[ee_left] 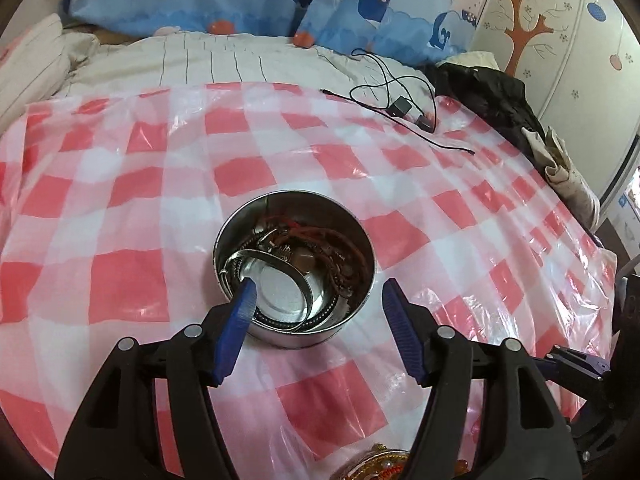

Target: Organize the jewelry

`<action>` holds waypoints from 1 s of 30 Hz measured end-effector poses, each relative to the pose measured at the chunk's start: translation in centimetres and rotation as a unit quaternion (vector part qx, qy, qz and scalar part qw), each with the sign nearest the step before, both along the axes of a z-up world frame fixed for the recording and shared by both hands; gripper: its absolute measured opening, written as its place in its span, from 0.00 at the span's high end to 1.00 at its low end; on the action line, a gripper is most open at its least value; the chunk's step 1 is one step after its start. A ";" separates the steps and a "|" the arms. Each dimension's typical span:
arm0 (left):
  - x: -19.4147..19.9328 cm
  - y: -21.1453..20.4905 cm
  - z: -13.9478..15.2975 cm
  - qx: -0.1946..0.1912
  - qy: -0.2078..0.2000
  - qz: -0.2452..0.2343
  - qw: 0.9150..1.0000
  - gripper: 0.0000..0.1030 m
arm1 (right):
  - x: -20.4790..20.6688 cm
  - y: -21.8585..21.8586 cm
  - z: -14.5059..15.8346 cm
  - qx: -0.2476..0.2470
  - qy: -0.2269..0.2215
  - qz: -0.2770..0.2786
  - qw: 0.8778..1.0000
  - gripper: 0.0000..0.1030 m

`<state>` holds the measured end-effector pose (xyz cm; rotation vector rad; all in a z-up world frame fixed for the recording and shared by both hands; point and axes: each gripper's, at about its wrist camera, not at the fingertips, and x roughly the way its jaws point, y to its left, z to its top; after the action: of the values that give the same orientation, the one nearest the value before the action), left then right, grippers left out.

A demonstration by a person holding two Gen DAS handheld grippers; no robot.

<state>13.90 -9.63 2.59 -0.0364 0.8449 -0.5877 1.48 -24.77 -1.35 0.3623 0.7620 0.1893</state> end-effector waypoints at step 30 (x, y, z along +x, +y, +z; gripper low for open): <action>-13.1 3.9 -1.8 0.086 -0.007 -0.025 0.996 0.44 | -0.1 0.4 0.2 -0.020 0.001 0.002 1.000 0.40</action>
<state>0.81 -5.74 0.83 0.1458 0.8811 -0.5605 1.40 -24.33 -1.18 0.3242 0.7683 0.1773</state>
